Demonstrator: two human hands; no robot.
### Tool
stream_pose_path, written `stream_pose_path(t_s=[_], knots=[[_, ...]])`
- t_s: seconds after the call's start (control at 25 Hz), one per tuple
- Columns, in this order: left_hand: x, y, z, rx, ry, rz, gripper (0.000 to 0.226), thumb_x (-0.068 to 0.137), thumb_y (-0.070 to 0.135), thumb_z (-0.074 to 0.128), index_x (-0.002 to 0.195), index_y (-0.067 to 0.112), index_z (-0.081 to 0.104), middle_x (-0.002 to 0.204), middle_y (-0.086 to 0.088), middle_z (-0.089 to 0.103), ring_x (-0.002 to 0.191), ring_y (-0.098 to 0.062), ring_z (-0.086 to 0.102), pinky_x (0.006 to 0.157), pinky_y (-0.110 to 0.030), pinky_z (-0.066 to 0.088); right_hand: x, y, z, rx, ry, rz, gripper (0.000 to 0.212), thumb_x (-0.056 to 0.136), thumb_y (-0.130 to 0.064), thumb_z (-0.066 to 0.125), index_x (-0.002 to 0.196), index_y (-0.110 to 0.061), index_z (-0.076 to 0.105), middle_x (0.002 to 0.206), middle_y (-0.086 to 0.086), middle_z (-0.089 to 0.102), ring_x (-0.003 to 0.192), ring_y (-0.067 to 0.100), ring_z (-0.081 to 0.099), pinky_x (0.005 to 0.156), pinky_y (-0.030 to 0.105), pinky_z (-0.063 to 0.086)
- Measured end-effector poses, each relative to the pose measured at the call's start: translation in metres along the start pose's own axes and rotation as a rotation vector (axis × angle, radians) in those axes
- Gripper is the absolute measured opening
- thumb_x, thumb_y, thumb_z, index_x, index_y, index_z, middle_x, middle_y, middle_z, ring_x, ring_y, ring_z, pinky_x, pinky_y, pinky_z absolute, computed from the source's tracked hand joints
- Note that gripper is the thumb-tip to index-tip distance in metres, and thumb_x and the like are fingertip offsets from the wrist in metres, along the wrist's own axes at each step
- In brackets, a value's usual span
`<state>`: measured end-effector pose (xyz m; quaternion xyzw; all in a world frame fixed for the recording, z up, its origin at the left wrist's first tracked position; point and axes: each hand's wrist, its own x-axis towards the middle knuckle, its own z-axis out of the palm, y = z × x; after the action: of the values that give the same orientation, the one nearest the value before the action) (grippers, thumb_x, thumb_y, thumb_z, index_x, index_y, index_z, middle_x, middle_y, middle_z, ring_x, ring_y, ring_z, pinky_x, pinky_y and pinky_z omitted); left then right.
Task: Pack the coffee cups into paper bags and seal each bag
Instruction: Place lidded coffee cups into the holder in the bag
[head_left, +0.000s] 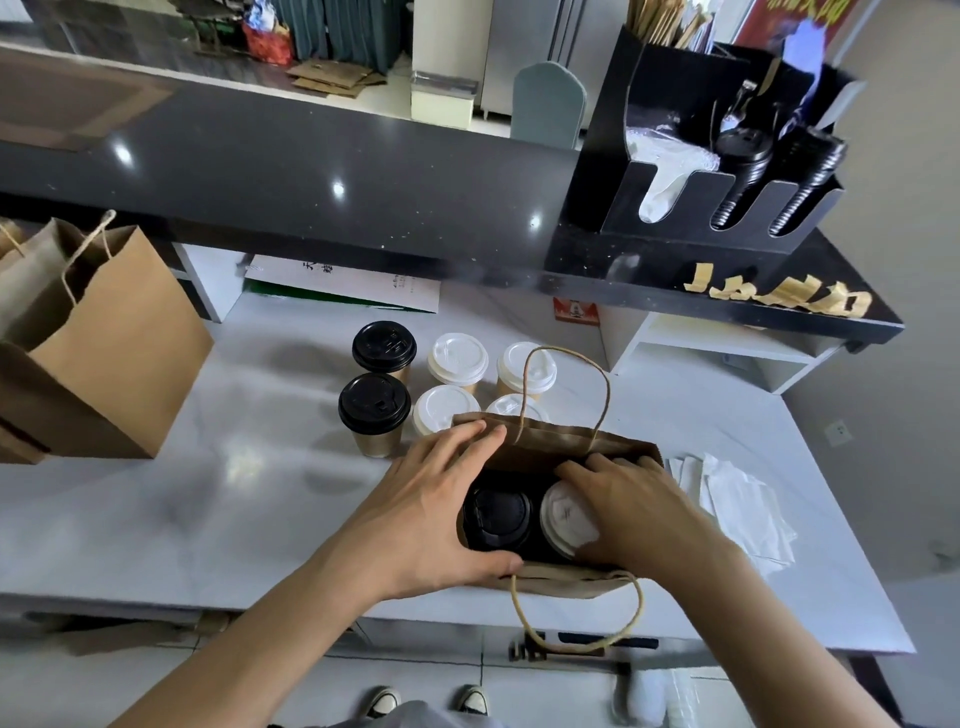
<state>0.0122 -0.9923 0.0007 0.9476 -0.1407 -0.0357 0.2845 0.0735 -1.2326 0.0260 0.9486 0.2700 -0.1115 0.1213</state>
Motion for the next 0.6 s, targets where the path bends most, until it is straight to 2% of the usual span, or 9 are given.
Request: stream_pose_path(t_s=[0.08,0.2,0.32,0.4,0.48,0.6], knots=[[0.002,-0.002,0.001,-0.001,0.001,0.005,0.12,0.065,0.086,0.062,0.158,0.046,-0.001,0.16,0.028,0.0,0.149,-0.002,0.004,0.12,-0.027,0.015,-0.007,0.003,-0.004,0.097,0.04,0.033,0.063,0.086,-0.046,0.069,0.144,-0.035,0.045,0.131,-0.009,0.059,0.124,0.018,0.057,0.104,0.035,0.039],[0.004,-0.004,0.003,-0.004,-0.011,0.02,0.12,0.063,0.089,0.058,0.158,0.046,-0.001,0.161,0.027,-0.001,0.151,-0.006,0.004,0.124,-0.034,0.019,-0.025,0.004,-0.007,0.157,0.188,0.098,0.045,0.088,-0.032,0.07,0.133,-0.031,0.06,0.13,-0.011,0.063,0.121,0.019,0.057,0.101,0.032,0.037],[0.003,-0.006,0.004,-0.018,-0.008,0.03,0.12,0.063,0.09,0.058,0.159,0.046,0.002,0.161,0.027,0.0,0.15,-0.009,0.007,0.123,-0.036,0.021,-0.045,0.003,-0.006,0.178,0.334,0.245,0.028,0.085,-0.018,0.076,0.112,-0.024,0.074,0.126,0.0,0.066,0.117,0.029,0.06,0.101,0.041,0.042],[0.002,-0.006,0.004,-0.017,0.0,0.045,0.119,0.062,0.09,0.057,0.159,0.045,0.005,0.161,0.027,0.002,0.149,-0.01,0.009,0.123,-0.036,0.021,-0.055,0.001,-0.004,0.184,0.374,0.35,0.02,0.09,-0.02,0.073,0.109,-0.024,0.076,0.135,0.006,0.062,0.122,0.033,0.058,0.102,0.044,0.041],[0.001,-0.005,0.005,-0.018,0.013,0.061,0.118,0.062,0.09,0.055,0.159,0.044,0.007,0.162,0.026,0.003,0.149,-0.01,0.009,0.122,-0.035,0.021,-0.06,-0.001,0.001,0.211,0.353,0.442,0.02,0.098,-0.029,0.063,0.115,-0.028,0.074,0.144,0.005,0.056,0.13,0.031,0.053,0.106,0.043,0.037],[0.001,-0.002,0.005,-0.032,0.021,0.067,0.118,0.06,0.091,0.054,0.159,0.044,0.008,0.162,0.026,0.004,0.149,-0.011,0.009,0.122,-0.035,0.021,-0.064,-0.001,0.006,0.271,0.342,0.51,0.023,0.104,-0.033,0.052,0.118,-0.029,0.07,0.139,-0.001,0.059,0.12,0.028,0.058,0.1,0.039,0.039]])
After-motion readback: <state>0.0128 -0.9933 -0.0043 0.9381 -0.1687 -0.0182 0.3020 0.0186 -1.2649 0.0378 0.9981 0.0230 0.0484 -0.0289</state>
